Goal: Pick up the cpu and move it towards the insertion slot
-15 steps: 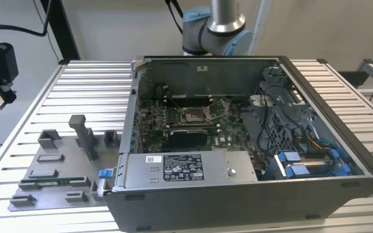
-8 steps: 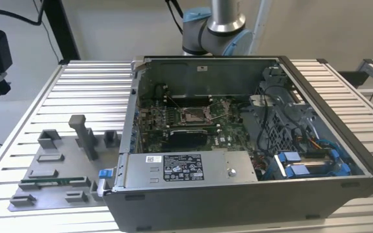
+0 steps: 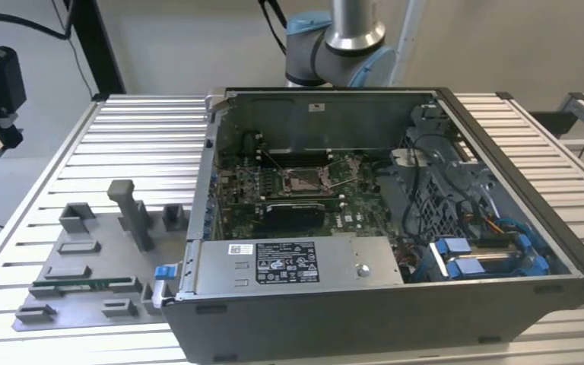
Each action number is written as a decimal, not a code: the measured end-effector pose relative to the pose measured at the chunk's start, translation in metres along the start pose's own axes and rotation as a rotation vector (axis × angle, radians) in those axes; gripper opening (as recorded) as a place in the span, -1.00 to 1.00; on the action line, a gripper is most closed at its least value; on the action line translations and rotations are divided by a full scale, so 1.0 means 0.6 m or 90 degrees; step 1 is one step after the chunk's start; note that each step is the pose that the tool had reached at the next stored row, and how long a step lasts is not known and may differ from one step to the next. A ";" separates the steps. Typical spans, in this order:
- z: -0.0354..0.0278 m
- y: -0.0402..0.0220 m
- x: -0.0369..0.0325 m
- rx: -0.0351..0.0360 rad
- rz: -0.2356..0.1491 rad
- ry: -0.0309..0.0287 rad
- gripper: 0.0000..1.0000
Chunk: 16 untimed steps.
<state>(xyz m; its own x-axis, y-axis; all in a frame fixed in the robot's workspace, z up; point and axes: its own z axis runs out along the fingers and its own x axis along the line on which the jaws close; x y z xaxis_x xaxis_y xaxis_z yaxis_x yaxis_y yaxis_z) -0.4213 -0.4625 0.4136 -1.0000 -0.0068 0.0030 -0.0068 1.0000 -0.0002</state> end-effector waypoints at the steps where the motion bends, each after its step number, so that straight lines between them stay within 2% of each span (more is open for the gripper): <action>1: 0.000 0.000 -0.007 0.0000 0.000 -0.0001 -1.00; 16: 0.000 -0.001 -0.120 0.0000 0.000 0.0000 -1.00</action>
<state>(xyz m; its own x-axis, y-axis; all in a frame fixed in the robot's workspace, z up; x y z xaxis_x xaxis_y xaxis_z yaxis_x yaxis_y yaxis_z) -0.3493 -0.4626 0.4136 -1.0000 -0.0070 0.0030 -0.0070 1.0000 -0.0002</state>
